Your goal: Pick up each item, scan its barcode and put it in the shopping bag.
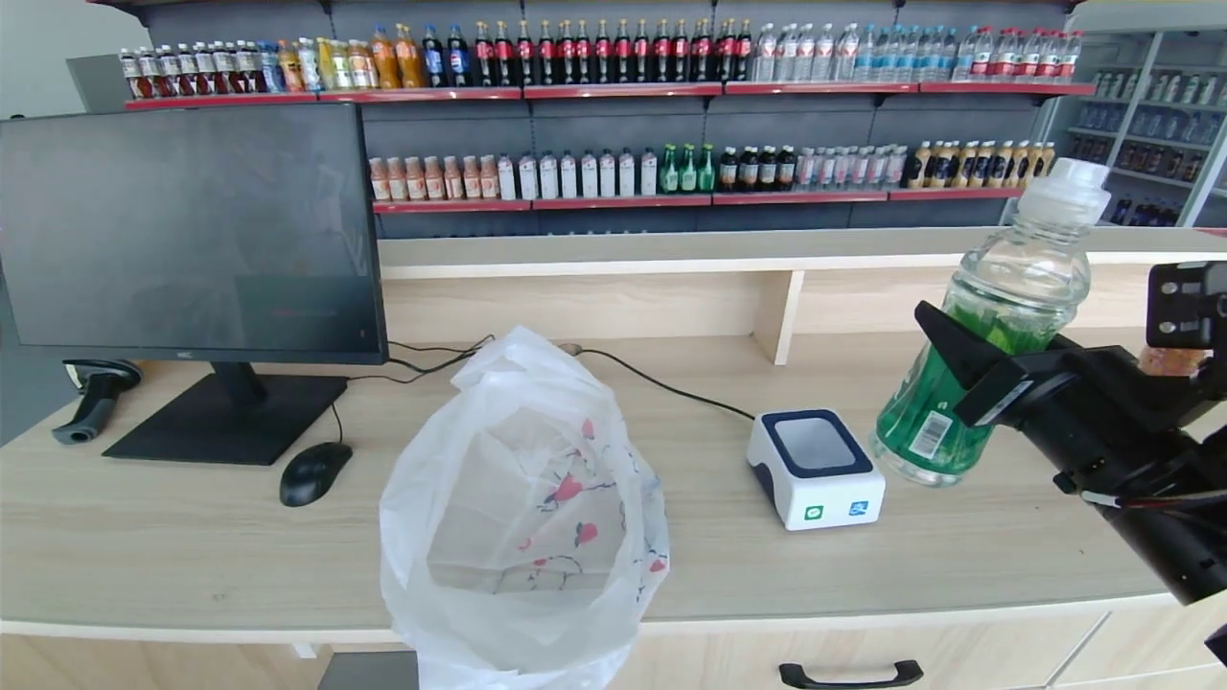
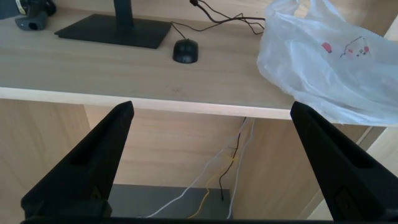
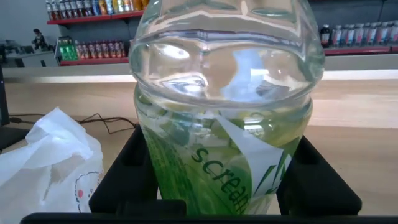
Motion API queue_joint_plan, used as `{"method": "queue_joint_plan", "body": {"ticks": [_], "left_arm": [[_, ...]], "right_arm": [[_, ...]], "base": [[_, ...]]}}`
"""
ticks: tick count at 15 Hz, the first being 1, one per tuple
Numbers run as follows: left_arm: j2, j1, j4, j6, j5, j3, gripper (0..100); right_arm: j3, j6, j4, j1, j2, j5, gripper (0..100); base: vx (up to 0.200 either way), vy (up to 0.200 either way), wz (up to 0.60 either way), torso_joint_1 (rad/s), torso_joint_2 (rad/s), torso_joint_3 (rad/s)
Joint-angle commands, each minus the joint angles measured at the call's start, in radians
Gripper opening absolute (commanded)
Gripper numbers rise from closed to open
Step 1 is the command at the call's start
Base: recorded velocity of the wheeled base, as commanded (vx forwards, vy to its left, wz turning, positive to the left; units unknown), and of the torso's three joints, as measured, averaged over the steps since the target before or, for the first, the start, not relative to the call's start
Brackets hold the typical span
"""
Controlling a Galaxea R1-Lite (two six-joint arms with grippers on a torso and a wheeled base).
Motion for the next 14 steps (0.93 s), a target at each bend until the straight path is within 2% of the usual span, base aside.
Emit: {"method": "queue_joint_plan", "body": {"ticks": [1,3,9,14], "left_arm": [[0.0,0.0,-0.001,0.001,0.0,0.0,100],[0.0,0.0,0.0,0.004,0.0,0.0,100],[0.0,0.0,0.0,0.004,0.0,0.0,100],[0.0,0.0,-0.001,0.004,0.0,0.0,100]], "right_arm": [[0.017,0.005,0.001,0.001,-0.001,-0.001,0],[0.023,0.006,-0.002,0.001,-0.004,-0.001,0],[0.043,0.008,-0.005,0.001,-0.02,-0.001,0],[0.076,0.013,-0.017,-0.001,-0.049,-0.001,0]], "base": [[0.0,0.2,0.0,0.002,0.0,0.002],[0.0,0.2,0.0,0.002,0.0,0.007],[0.0,0.0,0.0,0.0,0.0,0.0],[0.2,0.0,0.0,-0.003,0.0,0.004]]}}
